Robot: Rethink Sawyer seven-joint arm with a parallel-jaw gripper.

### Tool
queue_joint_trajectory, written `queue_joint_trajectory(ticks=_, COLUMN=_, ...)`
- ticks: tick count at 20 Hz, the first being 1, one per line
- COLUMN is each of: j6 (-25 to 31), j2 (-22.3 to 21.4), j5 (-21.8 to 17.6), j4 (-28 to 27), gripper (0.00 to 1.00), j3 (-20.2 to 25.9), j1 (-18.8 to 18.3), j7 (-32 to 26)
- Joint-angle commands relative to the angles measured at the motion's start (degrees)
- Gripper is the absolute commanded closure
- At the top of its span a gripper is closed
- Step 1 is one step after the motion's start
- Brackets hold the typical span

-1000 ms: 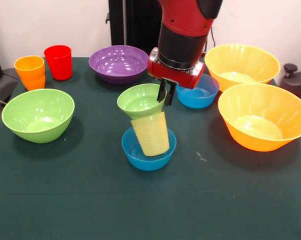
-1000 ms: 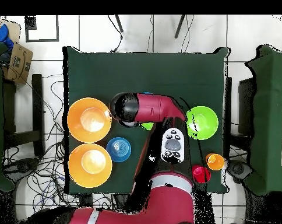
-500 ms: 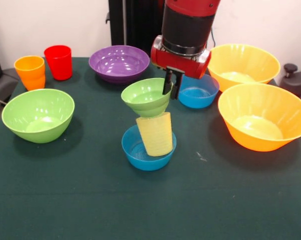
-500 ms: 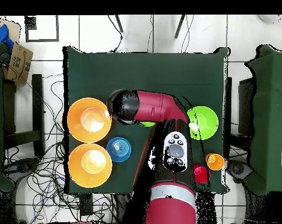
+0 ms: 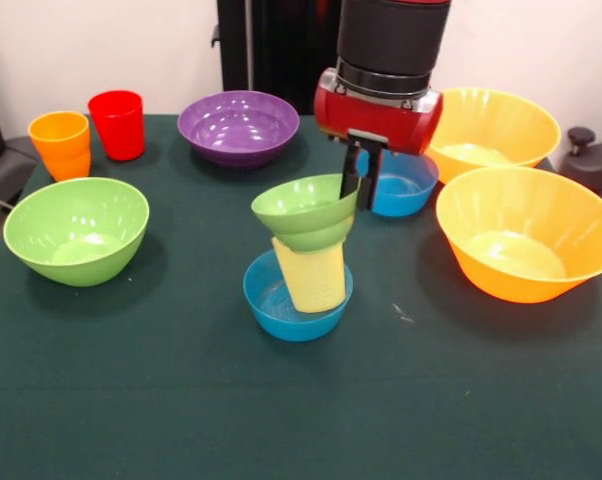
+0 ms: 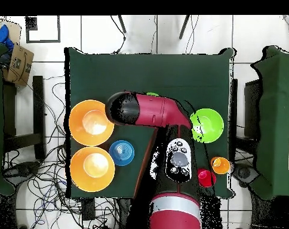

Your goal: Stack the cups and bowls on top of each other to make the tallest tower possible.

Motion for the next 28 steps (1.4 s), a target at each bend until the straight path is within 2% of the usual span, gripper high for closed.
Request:
queue_joint_trajectory(ticks=1, j6=-4.51, j2=2.07, j5=0.72, j4=3.33, gripper=1.0, j3=5.42, j1=1.54, j7=6.62)
queue_joint_trajectory(ticks=3, j6=-3.81, j2=2.81, j5=0.48, j4=1.96, gripper=1.0, j3=4.84, j1=1.89, j7=6.16)
queue_joint_trajectory(ticks=6, j6=1.9, j2=4.43, j5=-1.38, j4=-1.95, gripper=1.0, j3=0.09, j1=4.97, j7=6.37)
queue_joint_trajectory(ticks=9, j6=6.24, j2=5.28, j5=-1.92, j4=-3.75, gripper=1.0, j3=-2.46, j1=6.5, j7=6.36)
queue_joint_trajectory(ticks=12, j6=13.29, j2=6.31, j5=-2.53, j4=-6.47, gripper=1.0, j3=-5.5, j1=8.24, j7=5.9)
queue_joint_trajectory(ticks=17, j6=12.41, j2=5.34, j5=-1.43, j4=-3.74, gripper=1.0, j3=-4.22, j1=6.78, j7=4.25)
queue_joint_trajectory(ticks=21, j6=8.51, j2=3.43, j5=-0.97, j4=1.51, gripper=1.0, j3=-3.09, j1=5.4, j7=4.13)
queue_joint_trajectory(ticks=23, j6=8.71, j2=2.35, j5=-1.08, j4=3.1, gripper=1.0, j3=-3.9, j1=5.56, j7=4.69)
queue_joint_trajectory(ticks=25, j6=8.72, j2=0.73, j5=-1.09, j4=4.65, gripper=1.0, j3=-4.6, j1=5.66, j7=4.95)
queue_joint_trajectory(ticks=28, j6=8.55, j2=-2.61, j5=-0.69, j4=8.19, gripper=1.0, j3=-3.16, j1=3.14, j7=1.66)
